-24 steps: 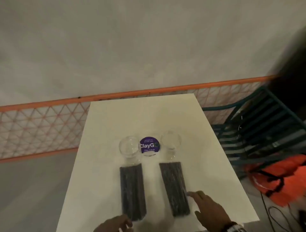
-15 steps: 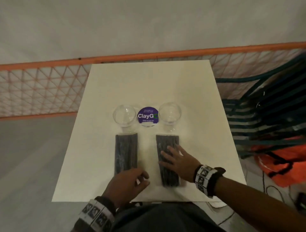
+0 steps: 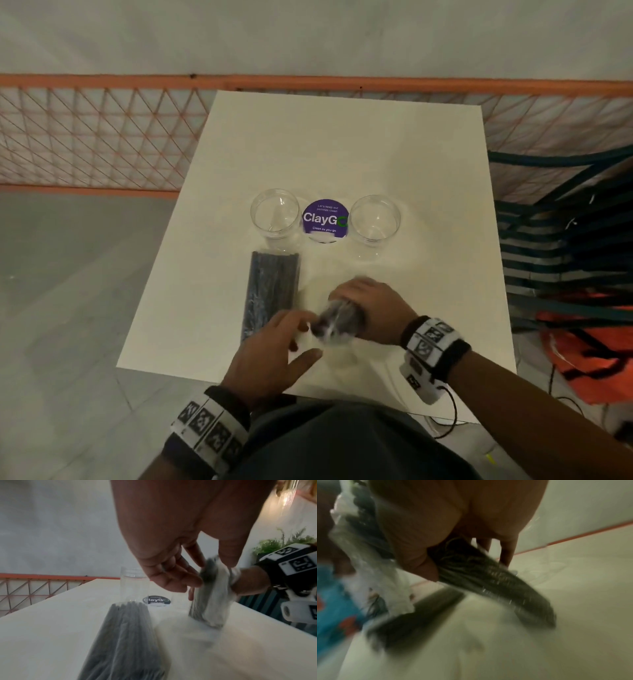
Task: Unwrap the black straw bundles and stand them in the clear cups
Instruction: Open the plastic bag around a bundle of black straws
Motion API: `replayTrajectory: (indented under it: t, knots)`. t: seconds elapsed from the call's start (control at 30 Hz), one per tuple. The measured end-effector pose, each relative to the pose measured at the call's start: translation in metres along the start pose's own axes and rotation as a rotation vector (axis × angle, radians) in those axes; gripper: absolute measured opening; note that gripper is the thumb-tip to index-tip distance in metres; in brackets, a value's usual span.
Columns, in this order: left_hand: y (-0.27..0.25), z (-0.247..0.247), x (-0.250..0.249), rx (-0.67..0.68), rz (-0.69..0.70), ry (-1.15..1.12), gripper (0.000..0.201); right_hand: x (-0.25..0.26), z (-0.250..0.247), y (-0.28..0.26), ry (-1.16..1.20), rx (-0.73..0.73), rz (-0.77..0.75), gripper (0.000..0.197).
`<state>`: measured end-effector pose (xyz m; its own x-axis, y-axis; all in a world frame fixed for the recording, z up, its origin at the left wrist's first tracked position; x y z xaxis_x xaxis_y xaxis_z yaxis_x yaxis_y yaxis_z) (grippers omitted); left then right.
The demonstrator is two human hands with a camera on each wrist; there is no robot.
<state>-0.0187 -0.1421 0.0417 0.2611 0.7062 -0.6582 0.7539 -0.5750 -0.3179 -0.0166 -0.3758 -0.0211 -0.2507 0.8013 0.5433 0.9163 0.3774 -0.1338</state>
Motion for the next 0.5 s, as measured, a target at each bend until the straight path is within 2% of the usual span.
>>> replayTrajectory:
  t: [0.1,0.2,0.37,0.43,0.5]
  knots:
    - [0.016,-0.007,-0.009,-0.087,0.016,-0.106,0.064,-0.004,-0.018,-0.016,0.424,-0.148,0.215,0.061]
    - [0.035,-0.007,-0.024,-0.071,0.056,-0.161,0.080,0.000,-0.025,-0.029,0.639,-0.200,0.308,0.063]
    - [0.052,-0.011,-0.055,-0.022,0.183,-0.152,0.078,0.002,-0.023,-0.041,0.769,-0.266,0.404,0.059]
    - [0.057,-0.009,-0.060,-0.025,0.157,-0.119,0.080,0.002,-0.021,-0.043,0.756,-0.270,0.432,0.061]
    - [0.062,-0.004,-0.059,-0.010,0.073,-0.096,0.086,0.000,-0.017,-0.044,0.698,-0.261,0.452,0.065]
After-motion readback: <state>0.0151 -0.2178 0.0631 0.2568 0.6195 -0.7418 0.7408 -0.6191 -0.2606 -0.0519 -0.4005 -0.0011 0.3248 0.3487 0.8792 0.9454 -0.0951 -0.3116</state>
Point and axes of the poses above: each hand's wrist, its own y-axis towards the middle knuckle, its own z-axis out of the palm, x = y × z, the point moved 1 cm from there along y, towards the middle knuckle, and after that the axes turned 1 degree about -z, right-handed, at the moved point
